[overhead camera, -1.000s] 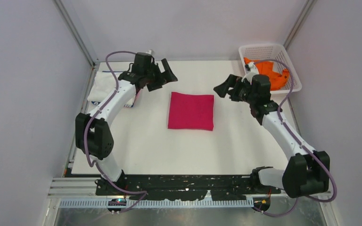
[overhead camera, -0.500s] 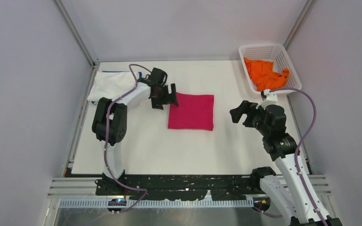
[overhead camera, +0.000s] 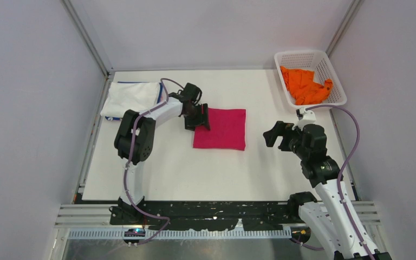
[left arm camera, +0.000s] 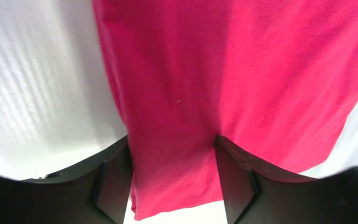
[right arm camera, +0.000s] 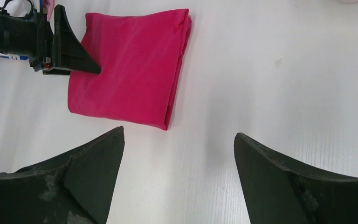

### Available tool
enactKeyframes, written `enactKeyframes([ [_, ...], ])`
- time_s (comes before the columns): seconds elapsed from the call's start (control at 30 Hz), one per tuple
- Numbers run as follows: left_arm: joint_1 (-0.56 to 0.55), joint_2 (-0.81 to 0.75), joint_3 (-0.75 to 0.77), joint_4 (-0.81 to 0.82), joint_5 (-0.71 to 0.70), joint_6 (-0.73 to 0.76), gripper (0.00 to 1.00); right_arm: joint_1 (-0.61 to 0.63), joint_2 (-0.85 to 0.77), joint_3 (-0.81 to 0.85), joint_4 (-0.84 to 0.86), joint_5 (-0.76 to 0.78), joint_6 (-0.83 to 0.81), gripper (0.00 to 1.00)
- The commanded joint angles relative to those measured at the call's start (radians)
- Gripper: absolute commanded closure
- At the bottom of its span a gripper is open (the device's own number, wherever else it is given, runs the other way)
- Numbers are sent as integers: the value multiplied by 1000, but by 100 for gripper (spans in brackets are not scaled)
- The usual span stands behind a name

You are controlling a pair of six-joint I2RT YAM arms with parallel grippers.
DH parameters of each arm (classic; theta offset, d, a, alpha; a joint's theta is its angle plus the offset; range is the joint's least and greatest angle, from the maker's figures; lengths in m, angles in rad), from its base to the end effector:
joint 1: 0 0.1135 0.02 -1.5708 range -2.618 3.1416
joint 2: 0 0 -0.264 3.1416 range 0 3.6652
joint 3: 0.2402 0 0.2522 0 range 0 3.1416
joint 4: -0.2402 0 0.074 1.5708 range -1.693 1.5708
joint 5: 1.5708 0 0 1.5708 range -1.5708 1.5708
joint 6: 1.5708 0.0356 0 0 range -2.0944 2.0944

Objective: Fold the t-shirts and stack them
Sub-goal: Put the neatly folded tshirt into the corner of the board with the left arm

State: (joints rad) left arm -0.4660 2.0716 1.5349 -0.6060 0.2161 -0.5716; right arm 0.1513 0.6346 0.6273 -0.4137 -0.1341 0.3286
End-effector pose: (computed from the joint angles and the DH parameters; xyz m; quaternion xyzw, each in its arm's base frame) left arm 0.3835 -0.2014 0.1724 -0.0284 0.9713 -0.1962 0.1311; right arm 0.1501 0.0277 0.2836 0.0379 0.8373 0.1836 0.5136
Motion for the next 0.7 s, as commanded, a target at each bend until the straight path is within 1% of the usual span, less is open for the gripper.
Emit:
enactKeyframes([
  [0.0,-31,13,45,1,4,-18,44,0,9,2,35,-21,-18,5],
  [0.1,-39,46,73,-18,3,-35,67,0,2,4,32,-21,-20,4],
  [0.13,-44,56,85,-33,-6,-37,79,1,0,4,32,-21,-21,5],
  [0.17,-49,65,99,-45,-16,-32,96,1,-7,3,32,-20,-22,5],
  [0.2,-55,71,112,-60,-27,-23,100,1,-10,2,33,-18,-23,5],
  [0.37,-86,37,140,-81,-159,58,100,1,-12,-1,39,-19,-25,5],
  [0.57,-84,10,258,-200,-446,199,100,1,-6,-1,41,-23,-26,5],
  [0.67,-73,-3,272,-179,-562,298,100,1,-11,1,43,-25,-26,5],
])
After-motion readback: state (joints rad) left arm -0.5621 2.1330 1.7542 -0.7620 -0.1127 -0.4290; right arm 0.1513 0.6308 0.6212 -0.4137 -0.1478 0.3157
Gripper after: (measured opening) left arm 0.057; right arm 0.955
